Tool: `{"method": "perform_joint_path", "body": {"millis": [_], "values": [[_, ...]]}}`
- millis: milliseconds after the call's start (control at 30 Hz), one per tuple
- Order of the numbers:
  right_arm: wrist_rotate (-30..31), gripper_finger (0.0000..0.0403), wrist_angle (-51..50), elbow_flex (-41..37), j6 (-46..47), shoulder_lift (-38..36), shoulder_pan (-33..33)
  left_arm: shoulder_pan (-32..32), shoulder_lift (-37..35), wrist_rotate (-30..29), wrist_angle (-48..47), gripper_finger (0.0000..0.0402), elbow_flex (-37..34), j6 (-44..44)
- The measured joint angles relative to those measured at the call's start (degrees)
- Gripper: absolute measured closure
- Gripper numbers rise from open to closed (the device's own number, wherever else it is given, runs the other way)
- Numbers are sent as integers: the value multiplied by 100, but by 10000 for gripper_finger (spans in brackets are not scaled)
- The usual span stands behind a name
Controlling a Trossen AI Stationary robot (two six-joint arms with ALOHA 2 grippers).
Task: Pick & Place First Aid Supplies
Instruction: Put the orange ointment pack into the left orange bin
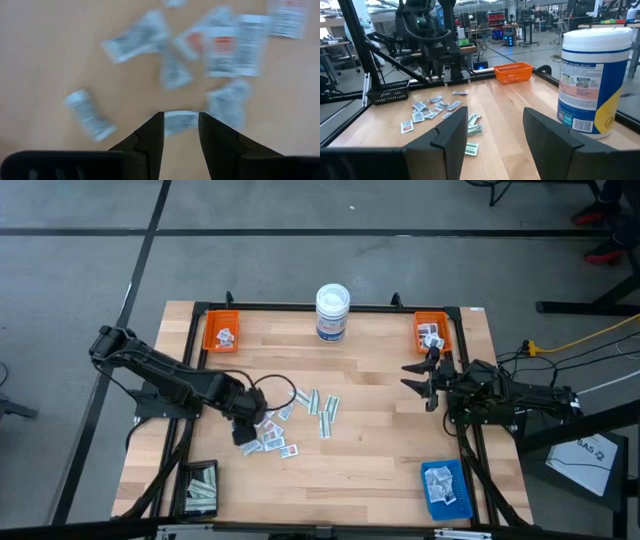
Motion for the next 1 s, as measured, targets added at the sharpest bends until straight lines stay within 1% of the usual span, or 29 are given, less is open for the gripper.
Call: {"method": "perform_joint_path", "body": {"millis": [67,233,300,400,533,767,1000], "values": [[0,212,2,0,22,0,0,-23,0,-402,-280,288,0,-369],[0,212,1,0,14,0,0,50,0,-933,-485,288,0,-1234],[0,212,2,0,1,2,0,110,17,-1060,-476,288,0,-1502],[-2,212,0,0,14,0,0,218,177,-1069,-471,288,0,-1670],[-2,212,2,0,1,0,0,385,605,-1013,-518,288,0,-1718],[-2,212,0,0,11,1,0,743,1271,-1060,-991,288,0,-1627],[-3,212,0,0,-3,0,0,953,1665,-1065,-757,288,0,-1303]]}}
